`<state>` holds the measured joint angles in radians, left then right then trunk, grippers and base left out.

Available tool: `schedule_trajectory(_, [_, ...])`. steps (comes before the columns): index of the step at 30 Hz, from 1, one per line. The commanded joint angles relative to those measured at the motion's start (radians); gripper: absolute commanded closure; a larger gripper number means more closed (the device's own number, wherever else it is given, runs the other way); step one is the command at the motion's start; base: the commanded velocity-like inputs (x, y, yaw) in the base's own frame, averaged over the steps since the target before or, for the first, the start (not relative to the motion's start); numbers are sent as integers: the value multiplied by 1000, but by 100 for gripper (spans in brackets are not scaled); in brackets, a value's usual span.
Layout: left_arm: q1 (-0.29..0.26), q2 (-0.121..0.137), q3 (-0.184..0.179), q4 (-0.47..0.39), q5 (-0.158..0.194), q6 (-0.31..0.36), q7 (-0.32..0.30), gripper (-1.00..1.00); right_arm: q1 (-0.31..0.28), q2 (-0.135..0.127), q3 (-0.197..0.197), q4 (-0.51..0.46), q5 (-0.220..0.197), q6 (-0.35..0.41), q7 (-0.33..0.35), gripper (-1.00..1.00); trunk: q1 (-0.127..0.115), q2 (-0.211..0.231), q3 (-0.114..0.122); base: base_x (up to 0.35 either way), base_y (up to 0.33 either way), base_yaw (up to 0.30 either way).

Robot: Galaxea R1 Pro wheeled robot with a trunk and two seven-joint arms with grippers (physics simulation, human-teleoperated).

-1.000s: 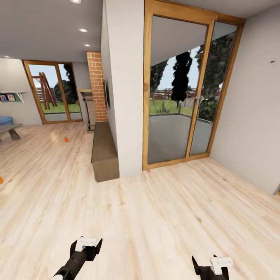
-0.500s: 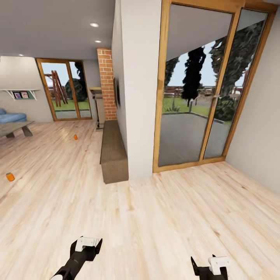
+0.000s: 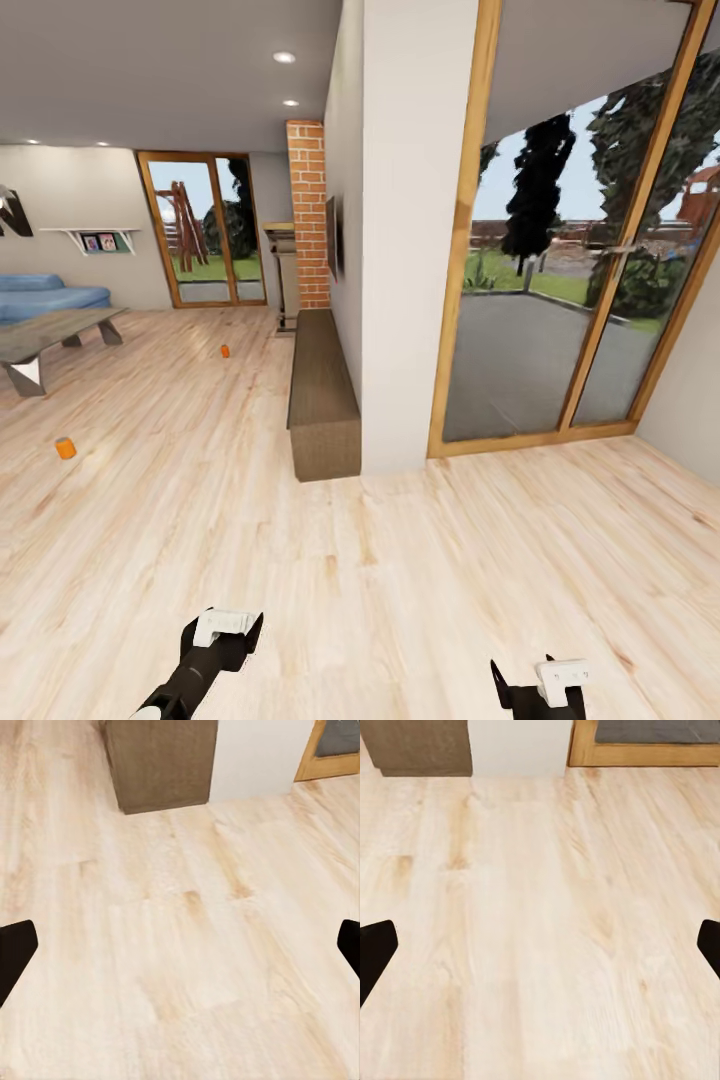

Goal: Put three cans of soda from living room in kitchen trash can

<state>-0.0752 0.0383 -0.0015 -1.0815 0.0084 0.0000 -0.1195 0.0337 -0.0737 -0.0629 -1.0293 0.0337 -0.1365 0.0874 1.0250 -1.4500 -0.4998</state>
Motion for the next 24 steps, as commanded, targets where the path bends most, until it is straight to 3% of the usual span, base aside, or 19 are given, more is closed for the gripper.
schedule_trajectory(1, [0,0,0,0,0,0,0,-100,0,0,0,0,0,0,0,-100,0,0,0,309,126,243])
schedule_trajectory(24, [0,0,-1,1,-3,0,1,-100,0,0,0,1,1,-1,1,-100,0,0,0,301,119,247])
